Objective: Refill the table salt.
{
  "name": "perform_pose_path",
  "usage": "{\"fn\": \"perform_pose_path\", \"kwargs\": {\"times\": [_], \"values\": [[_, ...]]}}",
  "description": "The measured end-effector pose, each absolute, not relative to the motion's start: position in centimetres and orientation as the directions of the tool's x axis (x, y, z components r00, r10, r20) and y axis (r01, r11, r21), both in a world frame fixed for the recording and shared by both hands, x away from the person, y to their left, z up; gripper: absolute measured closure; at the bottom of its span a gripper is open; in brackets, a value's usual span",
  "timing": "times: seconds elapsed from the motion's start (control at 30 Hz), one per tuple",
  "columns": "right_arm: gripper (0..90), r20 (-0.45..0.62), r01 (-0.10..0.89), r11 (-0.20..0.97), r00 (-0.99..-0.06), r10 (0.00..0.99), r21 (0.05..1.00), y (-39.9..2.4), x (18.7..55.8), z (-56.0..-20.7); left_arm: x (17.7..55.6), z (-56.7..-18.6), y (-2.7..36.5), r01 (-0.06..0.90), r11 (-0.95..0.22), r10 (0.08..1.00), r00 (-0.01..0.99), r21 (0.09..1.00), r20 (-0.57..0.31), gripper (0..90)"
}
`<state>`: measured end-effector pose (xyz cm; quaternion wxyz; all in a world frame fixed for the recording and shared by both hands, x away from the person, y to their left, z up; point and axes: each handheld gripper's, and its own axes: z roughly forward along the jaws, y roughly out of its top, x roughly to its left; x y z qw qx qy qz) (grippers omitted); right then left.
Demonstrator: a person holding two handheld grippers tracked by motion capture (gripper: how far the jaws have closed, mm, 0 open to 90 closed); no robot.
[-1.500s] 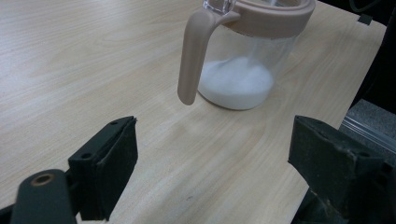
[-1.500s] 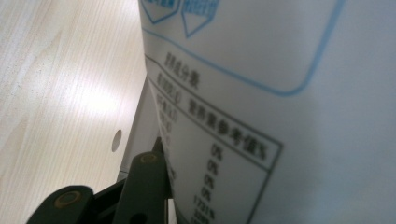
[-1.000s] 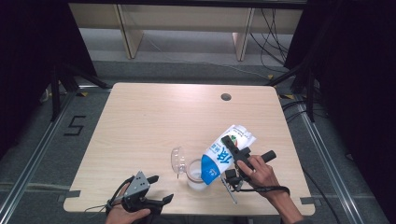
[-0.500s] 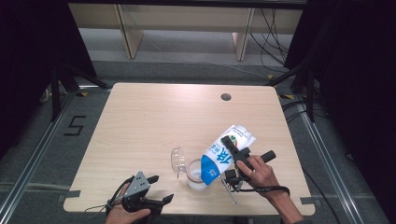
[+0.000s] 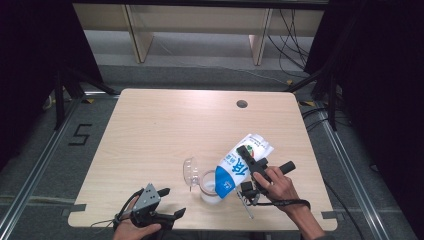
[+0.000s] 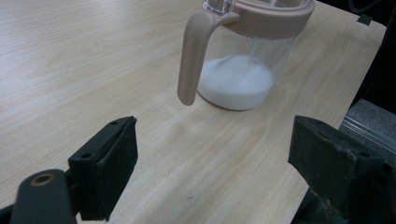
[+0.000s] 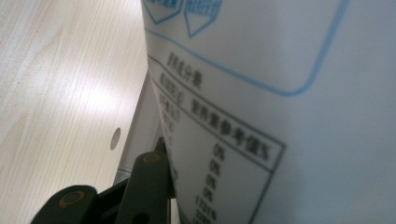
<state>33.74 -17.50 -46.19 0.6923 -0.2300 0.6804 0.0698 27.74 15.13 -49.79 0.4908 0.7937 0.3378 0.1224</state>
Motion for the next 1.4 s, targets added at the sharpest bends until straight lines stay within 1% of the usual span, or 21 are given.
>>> {"fn": "perform_pose_path", "kwargs": {"times": [0.17, 0.2, 0.63, 0.73, 0.87, 0.9, 0.93, 0.97, 1.4], "values": [[64.9, -0.974, -0.41, 0.884, 0.064, -0.218, -0.225, -17.5, 33.74, -46.22, 27.74, -49.79, 15.13, 0.416, -0.289, 0.657, 0.741, 0.862, -0.138, 15.2], [64.9, -0.969, -0.412, 0.877, 0.079, -0.235, -0.246, -17.42, 33.71, -46.06, 27.74, -49.78, 15.14, 0.416, -0.291, 0.656, 0.742, 0.862, -0.137, 15.2], [65.7, -0.969, -0.411, 0.878, 0.08, -0.232, -0.244, -17.43, 33.69, -45.98, 27.74, -49.79, 15.14, 0.417, -0.288, 0.657, 0.741, 0.862, -0.139, 15.2], [66.0, -0.974, -0.404, 0.887, 0.065, -0.216, -0.224, -17.5, 33.66, -46.17, 27.74, -49.79, 15.14, 0.416, -0.29, 0.656, 0.742, 0.862, -0.138, 15.2], [66.4, -0.974, -0.405, 0.887, 0.066, -0.215, -0.223, -17.51, 33.67, -46.14, 27.74, -49.79, 15.13, 0.417, -0.289, 0.657, 0.741, 0.862, -0.138, 15.1], [66.4, -0.974, -0.404, 0.887, 0.067, -0.216, -0.224, -17.51, 33.67, -46.13, 27.74, -49.79, 15.13, 0.417, -0.289, 0.656, 0.742, 0.862, -0.138, 15.2], [66.4, -0.968, -0.41, 0.878, 0.083, -0.235, -0.248, -17.43, 33.68, -45.95, 27.74, -49.78, 15.14, 0.416, -0.289, 0.657, 0.742, 0.862, -0.138, 15.2], [66.5, -0.974, -0.404, 0.887, 0.068, -0.216, -0.225, -17.51, 33.67, -46.11, 27.74, -49.79, 15.14, 0.416, -0.29, 0.656, 0.742, 0.862, -0.138, 15.2], [67.2, -0.974, -0.405, 0.887, 0.067, -0.215, -0.223, -17.51, 33.66, -46.08, 27.78, -49.81, 15.14, 0.415, -0.286, 0.651, 0.746, 0.864, -0.144, 15.2]]}}
